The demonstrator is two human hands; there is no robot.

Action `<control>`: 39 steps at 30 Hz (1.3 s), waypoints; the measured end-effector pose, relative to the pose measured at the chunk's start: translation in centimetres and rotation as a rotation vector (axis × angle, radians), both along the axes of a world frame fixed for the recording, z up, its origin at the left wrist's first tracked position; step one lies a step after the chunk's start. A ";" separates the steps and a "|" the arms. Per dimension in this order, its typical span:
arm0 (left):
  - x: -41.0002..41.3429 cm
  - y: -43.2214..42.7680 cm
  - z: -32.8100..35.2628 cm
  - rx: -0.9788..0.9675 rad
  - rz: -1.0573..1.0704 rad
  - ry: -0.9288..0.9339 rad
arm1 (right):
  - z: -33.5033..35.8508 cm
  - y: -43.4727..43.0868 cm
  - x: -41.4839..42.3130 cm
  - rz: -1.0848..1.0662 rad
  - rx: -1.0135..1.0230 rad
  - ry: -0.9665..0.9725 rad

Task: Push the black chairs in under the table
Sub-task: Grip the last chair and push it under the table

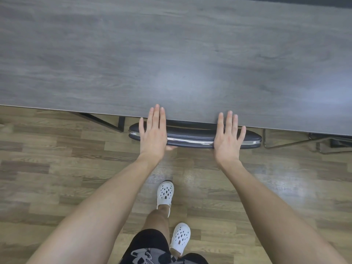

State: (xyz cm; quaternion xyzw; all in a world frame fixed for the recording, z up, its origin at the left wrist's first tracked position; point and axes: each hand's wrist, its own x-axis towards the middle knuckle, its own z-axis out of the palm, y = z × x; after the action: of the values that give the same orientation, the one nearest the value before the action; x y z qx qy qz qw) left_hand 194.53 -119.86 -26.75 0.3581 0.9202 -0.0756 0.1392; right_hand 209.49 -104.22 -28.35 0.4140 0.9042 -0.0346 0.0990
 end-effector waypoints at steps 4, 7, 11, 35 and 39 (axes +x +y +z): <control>-0.6 0.7 -0.1 -0.002 -0.005 0.003 | 0.0 0.7 -0.6 0.005 0.010 -0.005; -1.0 1.3 -0.2 0.005 -0.002 0.000 | 0.1 1.4 -1.0 0.005 0.010 0.003; -1.4 1.8 -0.3 0.009 0.002 0.000 | 0.2 1.8 -1.4 0.007 0.014 -0.016; -0.8 0.6 0.7 -0.012 -0.155 -0.098 | 3.8 -2.0 0.6 -0.049 -0.188 -0.107; 0.4 -0.2 1.7 -0.011 -0.175 -0.043 | 4.6 -3.8 2.4 -0.071 -0.200 -0.078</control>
State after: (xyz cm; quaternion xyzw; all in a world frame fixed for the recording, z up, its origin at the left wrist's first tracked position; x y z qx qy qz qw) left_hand 194.93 -120.06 -25.10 0.4379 0.8817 -0.0848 0.1537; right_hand 211.87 -108.04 -23.70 0.4346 0.8766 -0.1119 0.1737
